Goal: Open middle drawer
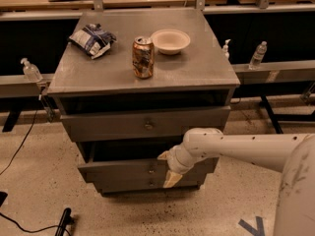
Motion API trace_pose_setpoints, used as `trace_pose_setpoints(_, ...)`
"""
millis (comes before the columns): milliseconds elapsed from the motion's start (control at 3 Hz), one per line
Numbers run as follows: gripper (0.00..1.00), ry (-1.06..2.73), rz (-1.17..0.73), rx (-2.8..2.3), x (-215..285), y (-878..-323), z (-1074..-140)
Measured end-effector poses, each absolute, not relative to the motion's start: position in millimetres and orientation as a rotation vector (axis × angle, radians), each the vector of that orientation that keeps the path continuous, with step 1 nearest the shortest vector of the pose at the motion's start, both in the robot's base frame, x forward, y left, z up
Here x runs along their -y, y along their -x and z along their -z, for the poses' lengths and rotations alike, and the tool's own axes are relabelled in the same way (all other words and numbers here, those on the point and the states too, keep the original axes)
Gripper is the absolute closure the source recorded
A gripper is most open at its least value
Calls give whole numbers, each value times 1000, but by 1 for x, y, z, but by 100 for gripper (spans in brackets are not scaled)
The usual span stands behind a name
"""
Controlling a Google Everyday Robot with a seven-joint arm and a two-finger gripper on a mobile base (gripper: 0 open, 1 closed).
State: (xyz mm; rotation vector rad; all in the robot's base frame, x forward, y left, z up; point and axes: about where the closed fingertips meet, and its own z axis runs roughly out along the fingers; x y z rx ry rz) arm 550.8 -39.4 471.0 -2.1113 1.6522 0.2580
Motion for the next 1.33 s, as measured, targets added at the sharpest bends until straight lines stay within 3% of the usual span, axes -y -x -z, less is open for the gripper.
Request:
trace_pose_setpoints(1000,32,2110,-265,-1695,44,-603,-419)
trace_pose_setpoints(1333,33,2168,-342,-1694,31,-576,-409)
